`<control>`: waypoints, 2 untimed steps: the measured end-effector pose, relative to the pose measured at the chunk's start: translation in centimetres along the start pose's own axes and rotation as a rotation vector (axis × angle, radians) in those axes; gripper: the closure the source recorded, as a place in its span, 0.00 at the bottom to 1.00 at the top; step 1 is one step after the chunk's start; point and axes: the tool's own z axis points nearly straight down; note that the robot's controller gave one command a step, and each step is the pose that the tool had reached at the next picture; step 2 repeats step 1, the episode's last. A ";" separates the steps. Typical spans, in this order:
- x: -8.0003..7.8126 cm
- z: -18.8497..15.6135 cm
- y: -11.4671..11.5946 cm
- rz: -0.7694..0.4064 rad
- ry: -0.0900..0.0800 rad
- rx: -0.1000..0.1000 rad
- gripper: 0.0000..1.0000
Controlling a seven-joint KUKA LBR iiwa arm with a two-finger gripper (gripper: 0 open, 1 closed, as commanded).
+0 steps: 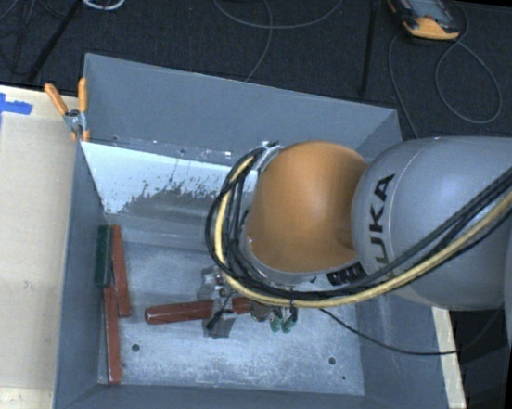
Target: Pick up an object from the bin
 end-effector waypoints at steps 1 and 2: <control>-0.8 -5.9 -1.7 -0.442 0.004 0.000 1.00; -0.8 -5.9 -1.7 -0.442 0.004 0.000 1.00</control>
Offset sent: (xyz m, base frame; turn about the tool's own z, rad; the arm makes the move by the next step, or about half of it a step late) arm 0.0094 -0.0153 0.0581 -0.4433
